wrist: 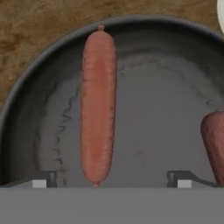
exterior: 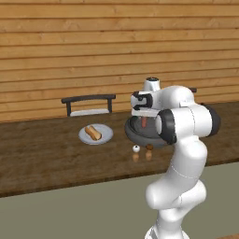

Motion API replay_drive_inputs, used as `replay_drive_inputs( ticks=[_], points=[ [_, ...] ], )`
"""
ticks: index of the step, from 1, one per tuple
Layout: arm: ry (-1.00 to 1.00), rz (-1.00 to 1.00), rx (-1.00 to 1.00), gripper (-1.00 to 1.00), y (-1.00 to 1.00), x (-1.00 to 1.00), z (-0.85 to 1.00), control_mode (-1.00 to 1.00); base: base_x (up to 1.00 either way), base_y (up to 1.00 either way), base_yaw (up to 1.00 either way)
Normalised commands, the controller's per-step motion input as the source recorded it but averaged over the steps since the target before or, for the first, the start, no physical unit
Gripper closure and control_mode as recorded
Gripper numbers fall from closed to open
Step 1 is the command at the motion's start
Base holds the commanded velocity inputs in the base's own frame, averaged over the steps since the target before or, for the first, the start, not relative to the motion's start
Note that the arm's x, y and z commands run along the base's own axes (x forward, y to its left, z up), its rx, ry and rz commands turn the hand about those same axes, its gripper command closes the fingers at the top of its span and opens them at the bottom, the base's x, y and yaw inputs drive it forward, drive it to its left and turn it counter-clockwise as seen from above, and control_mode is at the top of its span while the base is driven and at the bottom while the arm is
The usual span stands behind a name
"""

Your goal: Place one bun and one sausage from the bowl on each plate.

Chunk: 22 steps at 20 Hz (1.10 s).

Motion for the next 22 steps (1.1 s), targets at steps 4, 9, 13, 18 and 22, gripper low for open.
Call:
replay_drive_inputs(
  ticks=[4, 9, 13, 18, 22],
  points=[
    [0.0, 0.0, 0.0, -1.0, 0.0, 0.38, -0.33, -1.0, 0.0, 0.0, 0.0],
    [0.0, 0.0, 0.0, -1.0, 0.0, 0.16, -0.32, -1.0, 0.0, 0.0, 0.0],
    [0.01, 0.0, 0.0, -1.0, 0.0, 0.0, -0.31, -1.0, 0.0, 0.0, 0.0],
    [0.0, 0.0, 0.0, 1.0, 0.0, 0.0, 0.0, -1.0, 0.0, 0.0, 0.0],
    [0.0, 0.0, 0.0, 1.0, 0.0, 0.0, 0.0, -1.0, 0.0, 0.0, 0.0]
  ],
)
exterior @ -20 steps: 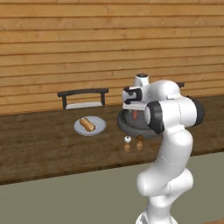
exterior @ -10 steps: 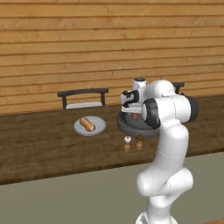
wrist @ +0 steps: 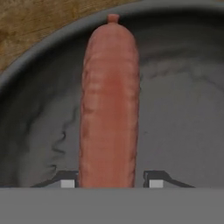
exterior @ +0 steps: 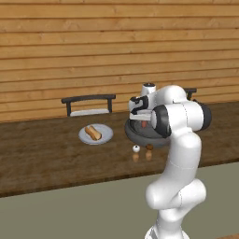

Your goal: Place one bun and one sausage from the bowl on each plate.

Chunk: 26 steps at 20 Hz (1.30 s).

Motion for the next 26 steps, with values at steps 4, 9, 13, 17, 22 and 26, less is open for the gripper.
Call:
replay_drive_inputs(
  ticks=[4, 9, 13, 17, 22, 26],
  points=[
    [-0.01, 0.0, 0.0, 1.0, 0.0, -0.06, 0.0, -1.0, 0.0, 0.0, 0.0],
    [-0.13, 0.02, 0.0, 1.0, 0.01, -0.52, 0.68, -1.0, 0.0, 0.0, 0.0],
    [-0.14, 0.14, 0.0, 1.0, 0.22, -0.74, 1.0, -1.0, 0.0, 0.0, 0.0],
    [-0.06, 0.3, 0.0, 1.0, 0.47, -0.83, 0.97, -1.0, 0.0, 0.0, 0.0],
    [-0.01, 0.47, -0.01, 1.0, 0.75, -0.71, 0.5, -1.0, 0.0, 0.0, 0.0],
    [-0.01, 0.51, 0.0, 1.0, 0.84, -0.26, 0.36, -1.0, 0.0, 0.0, 0.0]
  ],
)
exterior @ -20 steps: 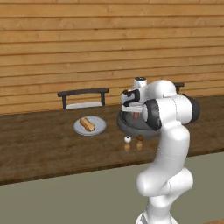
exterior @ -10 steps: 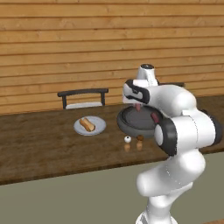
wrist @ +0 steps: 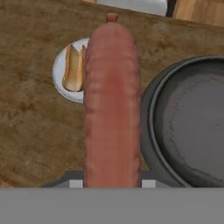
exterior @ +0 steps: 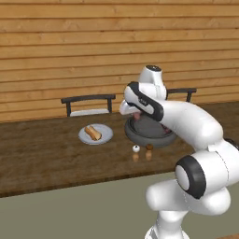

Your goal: Place one bun and one sausage from the bowl on each plate.

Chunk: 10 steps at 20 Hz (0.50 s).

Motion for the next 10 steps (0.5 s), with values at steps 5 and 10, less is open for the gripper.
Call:
replay_drive_inputs(
  ticks=[5, 10],
  points=[
    [0.0, 0.15, -0.06, 1.0, 0.58, -0.01, 0.19, -1.0, 0.0, 0.0, 0.0],
    [0.07, 0.01, -0.14, 1.0, 0.51, 0.3, -0.11, -1.0, 0.0, 0.0, 0.0]
  ],
)
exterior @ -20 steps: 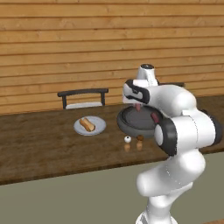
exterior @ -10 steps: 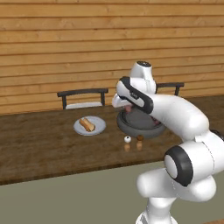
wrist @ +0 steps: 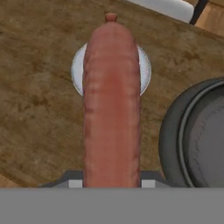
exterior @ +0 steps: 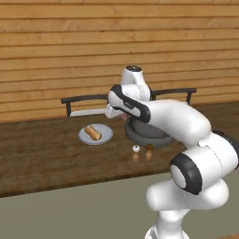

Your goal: Place one bun and one sausage from the bowl on each plate.

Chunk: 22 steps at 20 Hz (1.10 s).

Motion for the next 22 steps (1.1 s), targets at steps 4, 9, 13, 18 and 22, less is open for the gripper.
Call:
replay_drive_inputs(
  ticks=[4, 9, 13, 18, 22],
  points=[
    [0.2, 0.0, -0.18, 1.0, 0.38, 0.66, -0.43, -1.0, 0.0, 0.0, 0.0],
    [0.13, 0.0, -0.03, 1.0, 0.06, 0.27, -0.56, -1.0, 0.0, 0.0, 0.0],
    [0.09, 0.0, 0.0, 1.0, -0.04, 0.0, -0.48, -1.0, 0.0, 0.0, 0.0],
    [0.01, 0.0, 0.02, 1.0, 0.0, 0.0, -0.23, -1.0, 0.0, 0.0, 0.0],
    [0.0, 0.0, 0.0, 1.0, 0.03, 0.6, -0.37, -1.0, 0.0, 0.0, 0.0]
  ],
)
